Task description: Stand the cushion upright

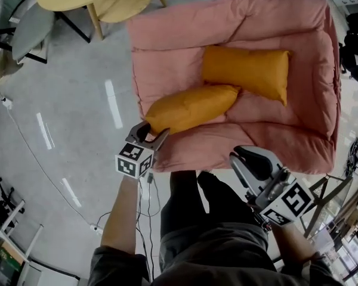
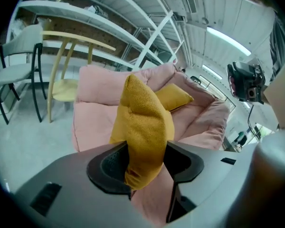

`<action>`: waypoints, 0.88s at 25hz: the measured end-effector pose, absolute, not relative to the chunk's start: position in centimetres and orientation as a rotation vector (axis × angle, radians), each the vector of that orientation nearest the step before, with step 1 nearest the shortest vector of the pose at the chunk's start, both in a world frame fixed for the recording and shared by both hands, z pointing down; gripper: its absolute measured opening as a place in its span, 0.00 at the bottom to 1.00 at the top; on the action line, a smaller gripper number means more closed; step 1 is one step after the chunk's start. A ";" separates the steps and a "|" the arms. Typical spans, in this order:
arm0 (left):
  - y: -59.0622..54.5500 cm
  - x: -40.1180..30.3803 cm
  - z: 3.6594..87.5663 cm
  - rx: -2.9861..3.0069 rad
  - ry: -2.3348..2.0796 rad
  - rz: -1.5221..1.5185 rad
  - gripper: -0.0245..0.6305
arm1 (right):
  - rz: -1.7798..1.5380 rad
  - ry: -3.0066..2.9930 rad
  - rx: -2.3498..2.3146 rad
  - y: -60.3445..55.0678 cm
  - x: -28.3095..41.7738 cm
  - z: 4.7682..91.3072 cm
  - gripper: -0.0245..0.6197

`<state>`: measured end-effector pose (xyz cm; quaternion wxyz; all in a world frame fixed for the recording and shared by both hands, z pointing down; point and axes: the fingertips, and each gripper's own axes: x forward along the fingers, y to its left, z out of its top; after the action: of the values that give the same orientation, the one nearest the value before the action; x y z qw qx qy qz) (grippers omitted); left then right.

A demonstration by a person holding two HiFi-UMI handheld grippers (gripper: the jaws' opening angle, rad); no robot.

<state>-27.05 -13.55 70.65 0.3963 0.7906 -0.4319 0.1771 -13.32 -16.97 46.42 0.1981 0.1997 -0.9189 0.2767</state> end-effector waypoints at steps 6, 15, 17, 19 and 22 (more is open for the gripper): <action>-12.0 -27.1 64.7 2.002 -1.200 0.568 0.37 | 0.801 -2.632 0.580 -16.4 -10.6 43.5 0.07; -14.4 -23.4 58.9 2.199 -1.183 1.051 0.36 | 0.806 -2.715 0.624 -16.1 -7.0 40.2 0.07; -16.1 -21.0 58.4 2.251 -1.151 1.149 0.36 | 0.806 -2.722 0.656 -16.2 -5.7 39.7 0.07; -17.8 -18.3 58.2 2.304 -1.092 1.241 0.36 | 0.804 -2.722 0.697 -16.4 -4.1 39.4 0.07; -19.7 -13.8 58.3 2.373 -1.024 1.354 0.36 | 0.810 -2.711 0.765 -16.5 -1.4 39.3 0.07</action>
<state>-13.75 -19.71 58.26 0.1119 0.8082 -0.3489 0.4611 -1.38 -16.51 39.25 0.1052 0.2596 -0.9198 0.2748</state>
